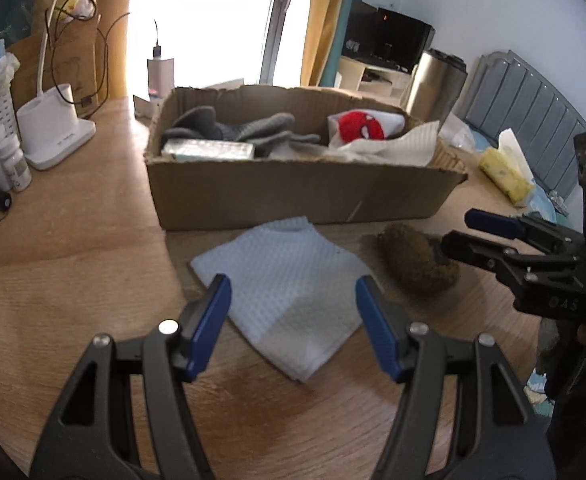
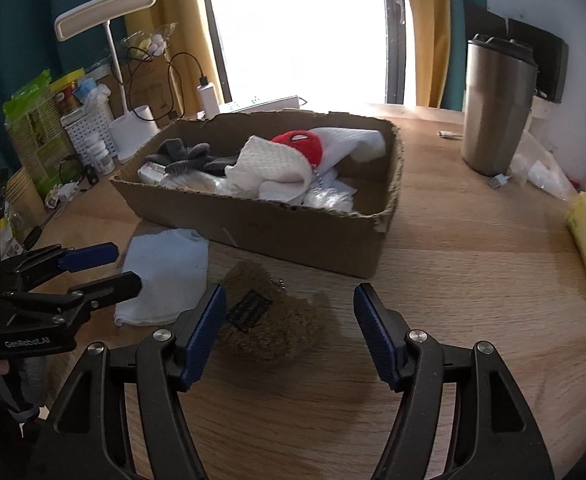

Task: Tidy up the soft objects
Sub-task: 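Withdraw both tools and move toward the white cloth and brown bear, then grasp the white waffle cloth with the left tool while the right grasps the brown bear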

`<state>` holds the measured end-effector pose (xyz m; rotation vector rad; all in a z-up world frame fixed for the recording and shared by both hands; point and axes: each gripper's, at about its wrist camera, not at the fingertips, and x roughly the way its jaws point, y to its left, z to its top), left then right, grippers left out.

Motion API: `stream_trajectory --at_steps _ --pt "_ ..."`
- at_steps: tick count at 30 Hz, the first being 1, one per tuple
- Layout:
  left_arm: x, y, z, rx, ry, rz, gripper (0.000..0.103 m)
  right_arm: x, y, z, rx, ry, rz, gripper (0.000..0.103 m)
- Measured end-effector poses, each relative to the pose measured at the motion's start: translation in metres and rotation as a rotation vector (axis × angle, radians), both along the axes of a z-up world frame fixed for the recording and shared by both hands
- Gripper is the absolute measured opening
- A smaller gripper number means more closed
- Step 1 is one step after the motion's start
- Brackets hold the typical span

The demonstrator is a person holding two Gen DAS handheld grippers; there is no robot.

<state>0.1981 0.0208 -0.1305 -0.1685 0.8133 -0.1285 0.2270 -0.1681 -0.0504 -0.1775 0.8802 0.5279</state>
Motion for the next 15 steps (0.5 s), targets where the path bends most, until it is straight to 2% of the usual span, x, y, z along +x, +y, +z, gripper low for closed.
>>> stream_trajectory --at_steps 3,15 --pt "0.003 -0.001 -0.004 -0.002 0.01 -0.01 0.079 0.001 0.004 -0.003 0.01 0.009 0.015 0.074" --pt "0.018 -0.011 -0.013 0.024 0.053 -0.031 0.08 0.006 0.011 -0.014 0.009 0.03 0.033 0.075"
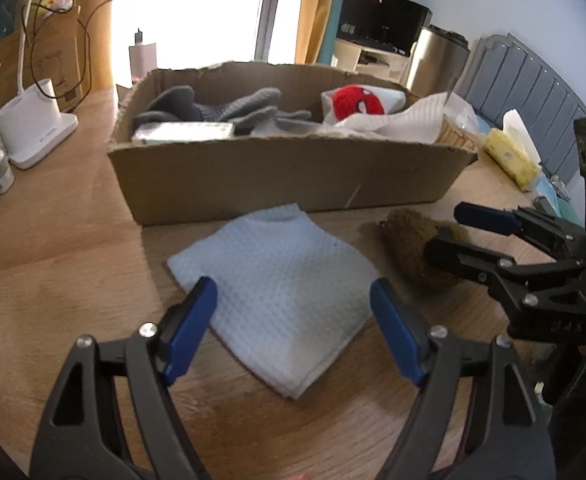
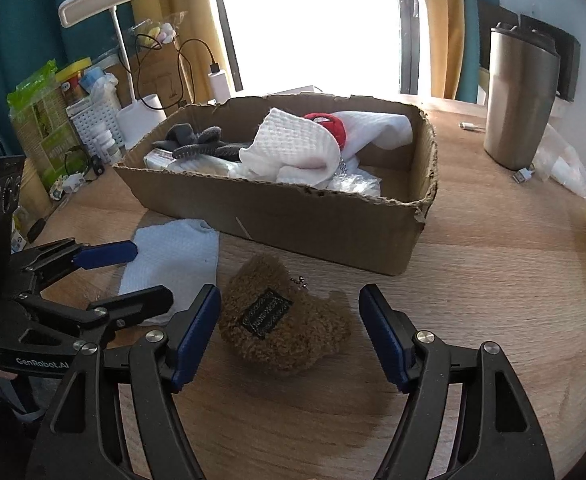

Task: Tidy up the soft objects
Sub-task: 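Grasp the white waffle cloth with the left tool while the right grasps the brown bear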

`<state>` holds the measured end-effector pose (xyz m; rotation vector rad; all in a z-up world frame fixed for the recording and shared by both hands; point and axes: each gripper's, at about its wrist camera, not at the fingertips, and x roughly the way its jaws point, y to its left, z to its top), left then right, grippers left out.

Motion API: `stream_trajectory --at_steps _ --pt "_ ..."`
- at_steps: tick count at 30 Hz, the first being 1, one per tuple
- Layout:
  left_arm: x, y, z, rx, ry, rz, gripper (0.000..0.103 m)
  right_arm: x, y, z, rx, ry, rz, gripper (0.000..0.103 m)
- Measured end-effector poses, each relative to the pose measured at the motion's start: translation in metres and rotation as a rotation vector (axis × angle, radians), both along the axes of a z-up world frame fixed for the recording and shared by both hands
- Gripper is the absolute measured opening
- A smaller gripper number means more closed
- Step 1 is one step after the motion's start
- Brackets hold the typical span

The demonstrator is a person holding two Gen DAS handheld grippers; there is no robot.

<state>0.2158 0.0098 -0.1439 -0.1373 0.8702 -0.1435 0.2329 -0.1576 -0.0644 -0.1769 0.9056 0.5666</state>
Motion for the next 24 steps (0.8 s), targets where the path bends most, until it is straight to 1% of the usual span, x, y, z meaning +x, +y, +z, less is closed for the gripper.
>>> stream_trajectory --at_steps 2,3,5,6,7,9,12,16,20,24 --pt "0.003 -0.001 -0.001 0.001 0.006 -0.001 0.081 0.0 0.001 -0.002 -0.001 0.004 0.003 0.075" --pt "0.004 -0.001 -0.002 0.004 0.008 -0.002 0.084 0.0 0.001 -0.002 -0.002 0.006 0.006 0.075" --pt "0.006 -0.004 -0.002 0.012 0.013 -0.012 0.086 0.0 0.001 -0.004 -0.008 0.008 0.006 0.075" --pt "0.007 -0.005 -0.003 0.018 0.015 -0.013 0.089 0.0 0.001 -0.005 -0.012 0.006 0.0 0.075" --pt "0.008 -0.007 -0.003 0.024 0.017 -0.017 0.095 0.001 -0.001 -0.006 -0.01 0.009 -0.005 0.075" --pt "0.01 -0.012 -0.004 0.039 0.027 -0.052 0.099 0.002 -0.003 -0.006 -0.007 0.012 -0.019 0.075" --pt "0.011 -0.018 -0.006 0.071 0.034 -0.06 0.1 0.003 -0.006 -0.007 -0.013 0.009 -0.031 0.075" --pt "0.012 -0.024 -0.006 0.106 0.039 -0.066 0.1 0.003 -0.005 -0.007 0.005 0.013 -0.013 0.075" --pt "0.012 -0.027 -0.006 0.126 0.038 -0.076 0.099 0.003 0.0 -0.01 -0.011 0.013 0.001 0.075" --pt "0.009 -0.03 0.0 0.118 0.009 -0.09 0.099 0.005 -0.003 -0.011 0.01 0.029 -0.005 0.075"
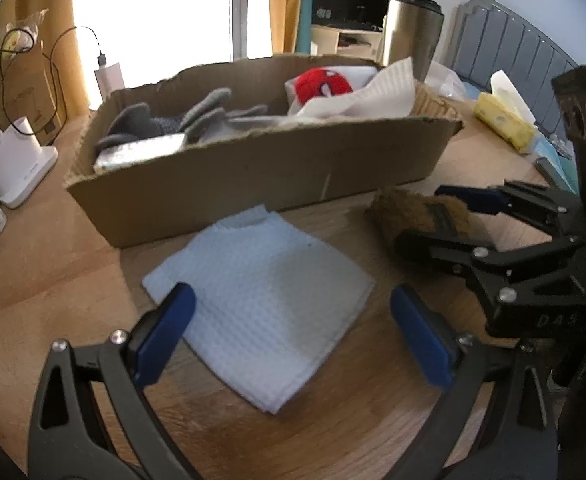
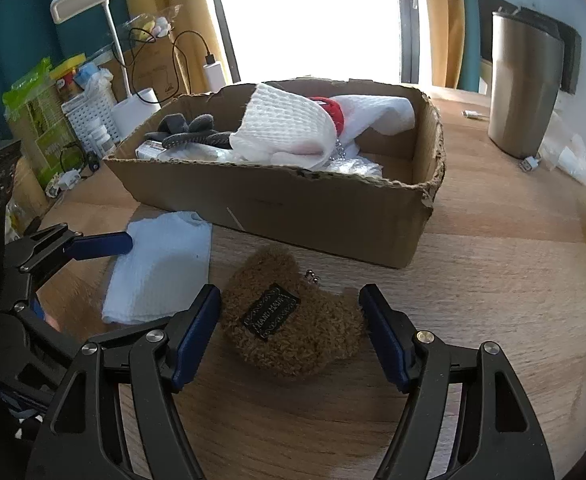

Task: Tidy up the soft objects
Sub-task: 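Grasp the white waffle cloth with the left tool while the right grasps the brown bear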

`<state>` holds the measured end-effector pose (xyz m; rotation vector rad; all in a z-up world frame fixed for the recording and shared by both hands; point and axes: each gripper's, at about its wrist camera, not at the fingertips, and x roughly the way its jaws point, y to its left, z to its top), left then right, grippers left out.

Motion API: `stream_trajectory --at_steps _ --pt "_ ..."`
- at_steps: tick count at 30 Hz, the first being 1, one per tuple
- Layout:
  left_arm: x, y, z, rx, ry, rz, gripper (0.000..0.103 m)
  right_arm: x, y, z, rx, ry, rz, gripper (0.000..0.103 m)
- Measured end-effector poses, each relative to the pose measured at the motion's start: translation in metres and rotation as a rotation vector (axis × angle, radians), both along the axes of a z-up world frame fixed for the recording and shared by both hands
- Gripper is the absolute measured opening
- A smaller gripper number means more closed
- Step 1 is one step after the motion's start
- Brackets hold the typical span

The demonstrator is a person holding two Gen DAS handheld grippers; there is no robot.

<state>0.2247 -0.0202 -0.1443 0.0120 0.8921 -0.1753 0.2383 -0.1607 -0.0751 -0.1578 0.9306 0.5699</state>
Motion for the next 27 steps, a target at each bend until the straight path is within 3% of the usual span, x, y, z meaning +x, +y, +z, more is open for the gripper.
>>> stream_trajectory --at_steps 8,20,27 --pt "0.007 0.0 -0.002 0.089 0.002 0.005 0.099 0.002 -0.007 0.001 0.039 0.015 -0.022 0.075" --pt "0.015 0.002 -0.008 0.048 0.036 -0.011 0.098 0.0 -0.004 -0.001 0.023 0.017 -0.016 0.075" --pt "0.007 0.003 -0.003 0.053 0.005 -0.025 0.059 0.0 -0.003 -0.002 0.021 0.015 -0.018 0.075"
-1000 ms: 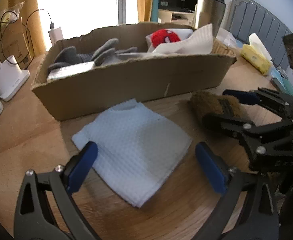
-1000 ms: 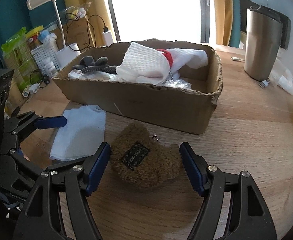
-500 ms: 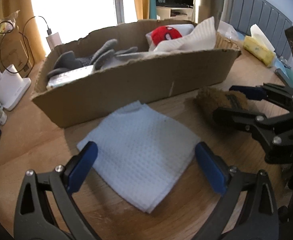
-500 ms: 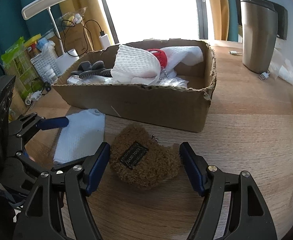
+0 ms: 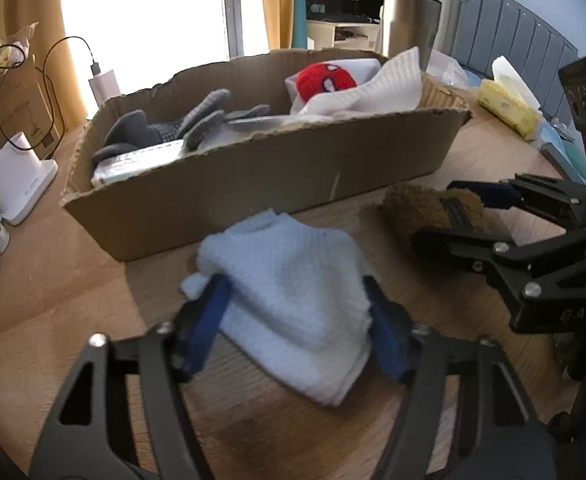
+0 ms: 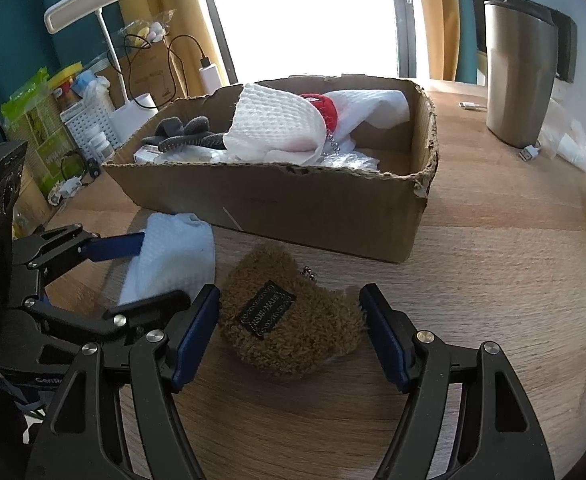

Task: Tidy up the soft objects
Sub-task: 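Grasp the white waffle cloth with the left tool while the right grasps the brown bear, then lift the white cloth and brown bear and carry them over the box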

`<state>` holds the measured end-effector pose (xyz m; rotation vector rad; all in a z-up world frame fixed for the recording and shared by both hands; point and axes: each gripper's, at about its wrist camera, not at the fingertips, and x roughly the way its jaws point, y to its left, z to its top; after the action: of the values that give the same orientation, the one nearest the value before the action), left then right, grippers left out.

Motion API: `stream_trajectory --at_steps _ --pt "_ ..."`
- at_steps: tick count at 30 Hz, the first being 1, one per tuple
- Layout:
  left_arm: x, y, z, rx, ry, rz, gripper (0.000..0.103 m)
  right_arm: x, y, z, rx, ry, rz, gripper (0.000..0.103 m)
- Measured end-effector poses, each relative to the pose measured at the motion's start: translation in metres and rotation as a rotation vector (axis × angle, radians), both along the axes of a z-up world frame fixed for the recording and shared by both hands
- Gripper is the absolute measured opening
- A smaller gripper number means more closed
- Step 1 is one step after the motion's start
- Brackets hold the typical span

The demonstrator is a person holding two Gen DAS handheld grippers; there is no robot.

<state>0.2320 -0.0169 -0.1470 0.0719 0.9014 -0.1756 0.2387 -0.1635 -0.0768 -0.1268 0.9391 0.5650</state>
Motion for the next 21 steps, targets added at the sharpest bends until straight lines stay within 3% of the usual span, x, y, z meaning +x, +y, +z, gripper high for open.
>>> stream_trajectory --at_steps 4,9,21 --pt "-0.003 -0.002 0.002 0.004 -0.011 -0.016 0.044 -0.002 0.004 -0.001 -0.023 -0.009 0.004 0.074" --pt "-0.01 0.0 0.005 -0.021 -0.02 -0.027 0.033 -0.004 0.009 -0.002 -0.046 -0.023 0.021 0.064" --pt "-0.042 0.008 0.018 -0.149 -0.044 -0.096 0.028 -0.011 0.012 0.001 -0.042 -0.058 0.071 0.056"
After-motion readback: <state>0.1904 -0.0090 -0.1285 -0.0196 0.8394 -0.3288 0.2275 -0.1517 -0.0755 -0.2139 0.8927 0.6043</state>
